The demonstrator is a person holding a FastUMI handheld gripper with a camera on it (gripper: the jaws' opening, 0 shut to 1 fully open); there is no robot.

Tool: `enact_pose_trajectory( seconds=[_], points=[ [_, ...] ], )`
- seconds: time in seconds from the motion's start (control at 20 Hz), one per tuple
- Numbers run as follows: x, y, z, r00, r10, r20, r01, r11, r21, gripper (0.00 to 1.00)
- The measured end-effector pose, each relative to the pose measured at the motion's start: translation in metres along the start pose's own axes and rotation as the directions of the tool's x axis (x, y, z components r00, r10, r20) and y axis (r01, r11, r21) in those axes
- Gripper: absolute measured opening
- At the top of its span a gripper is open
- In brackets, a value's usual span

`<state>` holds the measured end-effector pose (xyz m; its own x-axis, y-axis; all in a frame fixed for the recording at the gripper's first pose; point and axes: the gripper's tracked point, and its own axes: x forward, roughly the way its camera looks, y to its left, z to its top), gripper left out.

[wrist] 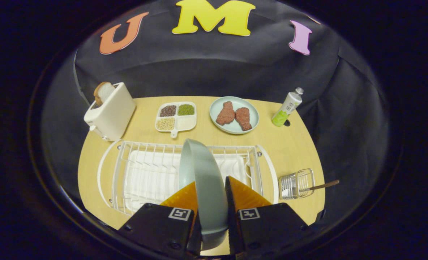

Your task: Take the plate from the dish rack, then take the spoon from the basket and place it into the plate.

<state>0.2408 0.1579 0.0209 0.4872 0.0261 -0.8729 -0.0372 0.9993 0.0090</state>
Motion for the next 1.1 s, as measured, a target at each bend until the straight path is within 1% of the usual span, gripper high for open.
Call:
enact_pose_trajectory(
  seconds=[0.1,0.25,0.35,0.5,0.55,0.65,0.75,0.8,0.9,1.1],
  points=[
    [-0.017,0.0,-0.006,0.998,0.049,0.035,-0.049,0.999,0.004,0.34],
    [-0.048,0.001,-0.029,0.98,0.173,0.103,-0.179,0.982,0.052,0.33],
    [-0.067,-0.001,-0.054,0.954,0.264,0.139,-0.278,0.956,0.091,0.33],
    [-0.077,-0.02,-0.103,0.923,0.353,0.152,-0.372,0.92,0.124,0.33],
    [-0.077,-0.024,-0.122,0.909,0.388,0.15,-0.409,0.902,0.14,0.33],
    [-0.071,-0.036,-0.156,0.883,0.448,0.142,-0.467,0.869,0.164,0.33],
    [-0.056,-0.047,-0.186,0.86,0.49,0.146,-0.51,0.839,0.189,0.33],
    [-0.047,-0.05,-0.204,0.845,0.515,0.142,-0.534,0.82,0.207,0.33],
    [-0.023,-0.054,-0.231,0.813,0.564,0.141,-0.58,0.768,0.272,0.33],
    [0.023,-0.06,-0.272,0.78,0.618,0.095,-0.597,0.691,0.408,0.33]
  ],
)
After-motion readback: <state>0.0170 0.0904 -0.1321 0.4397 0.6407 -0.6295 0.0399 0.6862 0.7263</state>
